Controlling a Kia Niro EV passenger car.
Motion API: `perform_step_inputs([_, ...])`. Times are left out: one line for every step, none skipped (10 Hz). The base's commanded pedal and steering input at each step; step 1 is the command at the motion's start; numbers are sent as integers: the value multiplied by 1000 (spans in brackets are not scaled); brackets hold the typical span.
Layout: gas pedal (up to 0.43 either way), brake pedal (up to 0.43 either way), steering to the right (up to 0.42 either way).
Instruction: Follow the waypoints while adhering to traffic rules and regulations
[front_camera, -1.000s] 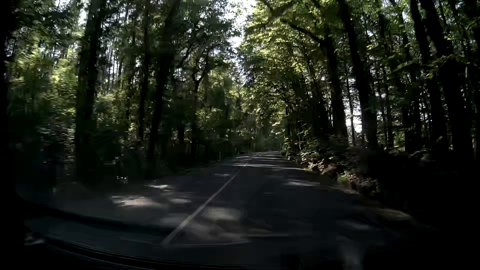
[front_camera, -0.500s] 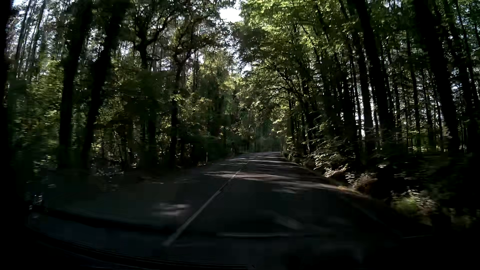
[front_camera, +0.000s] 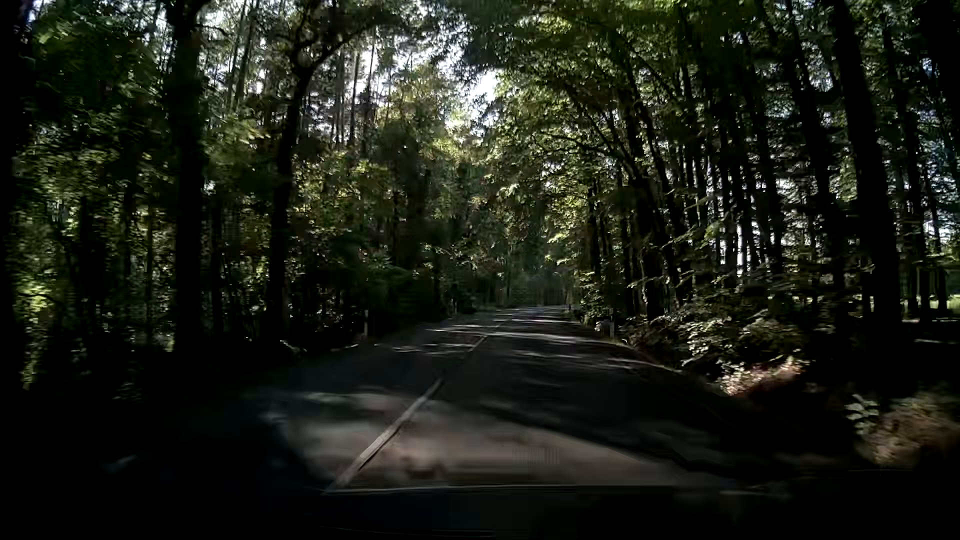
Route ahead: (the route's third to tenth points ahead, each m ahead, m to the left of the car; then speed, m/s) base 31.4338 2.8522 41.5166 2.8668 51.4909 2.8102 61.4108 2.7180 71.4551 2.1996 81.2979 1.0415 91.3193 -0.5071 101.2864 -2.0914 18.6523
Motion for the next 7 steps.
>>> perform_step_inputs([260,6,3])
perform_step_inputs([260,6,3])
perform_step_inputs([260,6,3])
perform_step_inputs([260,6,3])
perform_step_inputs([260,6,3])
perform_step_inputs([260,6,3])
perform_step_inputs([260,6,3])
